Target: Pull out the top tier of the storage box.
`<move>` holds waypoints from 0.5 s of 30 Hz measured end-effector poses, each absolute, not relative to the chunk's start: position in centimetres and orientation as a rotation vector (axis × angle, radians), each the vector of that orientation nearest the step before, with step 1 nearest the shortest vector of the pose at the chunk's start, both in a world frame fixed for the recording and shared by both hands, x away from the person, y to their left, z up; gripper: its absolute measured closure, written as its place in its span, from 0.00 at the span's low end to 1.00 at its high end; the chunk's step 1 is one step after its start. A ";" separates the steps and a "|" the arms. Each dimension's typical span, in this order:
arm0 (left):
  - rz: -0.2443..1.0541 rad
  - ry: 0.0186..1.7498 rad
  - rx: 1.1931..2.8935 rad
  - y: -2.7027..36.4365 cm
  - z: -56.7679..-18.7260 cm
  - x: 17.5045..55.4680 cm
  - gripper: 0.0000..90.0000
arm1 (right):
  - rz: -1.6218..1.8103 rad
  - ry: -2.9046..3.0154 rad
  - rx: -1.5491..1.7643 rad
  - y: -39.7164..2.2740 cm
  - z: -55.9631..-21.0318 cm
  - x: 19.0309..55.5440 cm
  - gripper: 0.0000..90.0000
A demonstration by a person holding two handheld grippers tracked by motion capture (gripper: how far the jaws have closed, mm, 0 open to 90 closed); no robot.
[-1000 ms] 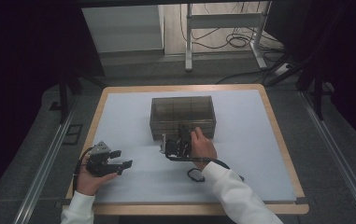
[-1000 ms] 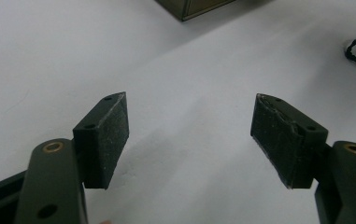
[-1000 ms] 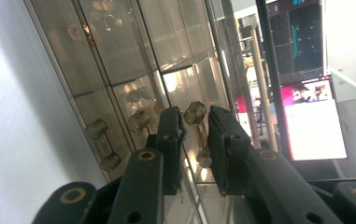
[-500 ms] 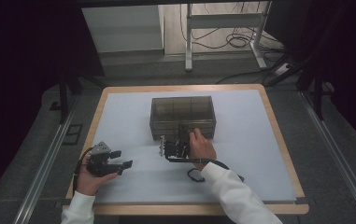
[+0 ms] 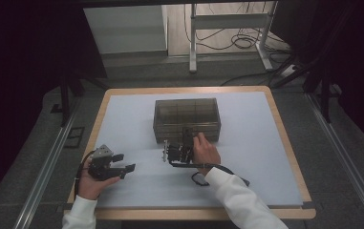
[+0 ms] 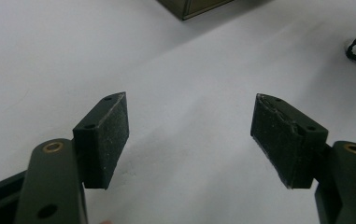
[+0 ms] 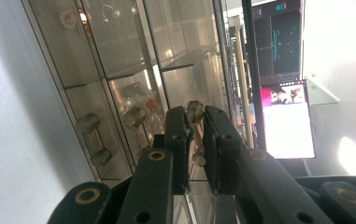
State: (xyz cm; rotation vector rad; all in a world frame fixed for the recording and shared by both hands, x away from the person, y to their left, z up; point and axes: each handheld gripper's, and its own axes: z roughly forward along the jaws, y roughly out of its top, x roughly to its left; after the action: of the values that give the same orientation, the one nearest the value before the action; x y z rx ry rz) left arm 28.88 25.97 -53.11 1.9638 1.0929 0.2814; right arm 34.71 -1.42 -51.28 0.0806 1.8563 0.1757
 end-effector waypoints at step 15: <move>0.280 1.094 1.965 26.0 -53.2 28.9 0.31 | 0.150 1.837 0.073 -1.4 -51.4 34.3 0.90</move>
State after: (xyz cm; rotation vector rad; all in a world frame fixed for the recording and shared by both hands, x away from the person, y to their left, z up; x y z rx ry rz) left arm 28.91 26.02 -53.16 1.9653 1.0938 0.2797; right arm 34.28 -1.40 -51.40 0.0733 1.8374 0.1499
